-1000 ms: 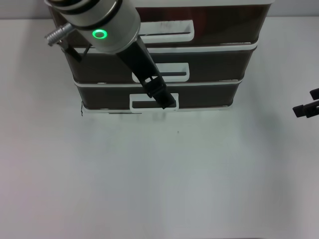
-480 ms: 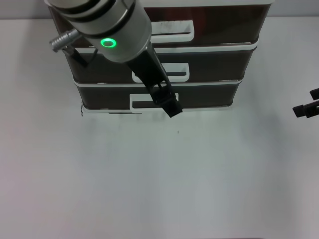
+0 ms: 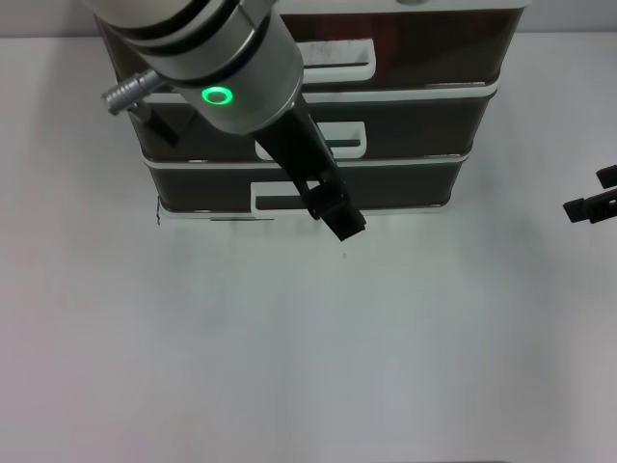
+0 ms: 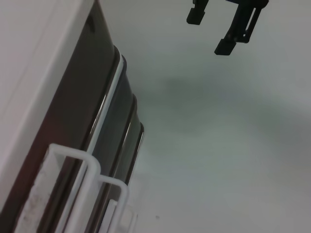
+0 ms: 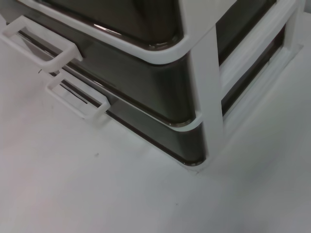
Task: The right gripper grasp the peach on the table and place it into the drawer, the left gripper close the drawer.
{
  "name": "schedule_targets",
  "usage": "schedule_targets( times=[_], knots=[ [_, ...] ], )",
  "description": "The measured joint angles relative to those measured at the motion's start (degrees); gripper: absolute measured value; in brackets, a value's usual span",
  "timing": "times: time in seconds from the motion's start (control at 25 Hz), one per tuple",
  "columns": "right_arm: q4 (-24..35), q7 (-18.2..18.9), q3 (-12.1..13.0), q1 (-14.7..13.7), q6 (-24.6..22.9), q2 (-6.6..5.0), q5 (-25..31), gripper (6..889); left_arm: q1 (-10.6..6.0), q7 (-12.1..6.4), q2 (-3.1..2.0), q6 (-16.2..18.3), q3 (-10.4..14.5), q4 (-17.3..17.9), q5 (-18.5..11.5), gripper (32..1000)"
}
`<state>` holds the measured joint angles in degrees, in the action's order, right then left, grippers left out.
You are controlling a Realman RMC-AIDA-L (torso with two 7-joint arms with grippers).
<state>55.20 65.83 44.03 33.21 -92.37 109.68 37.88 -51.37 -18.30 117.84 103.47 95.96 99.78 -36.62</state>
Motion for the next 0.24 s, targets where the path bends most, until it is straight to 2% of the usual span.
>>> schedule_targets(
  times=[0.24],
  knots=[
    [0.0, 0.0, 0.0, 0.01, 0.0, 0.0, 0.0, 876, 0.17, 0.0, -0.03, 0.07, -0.16, 0.03, 0.03, 813]
  ],
)
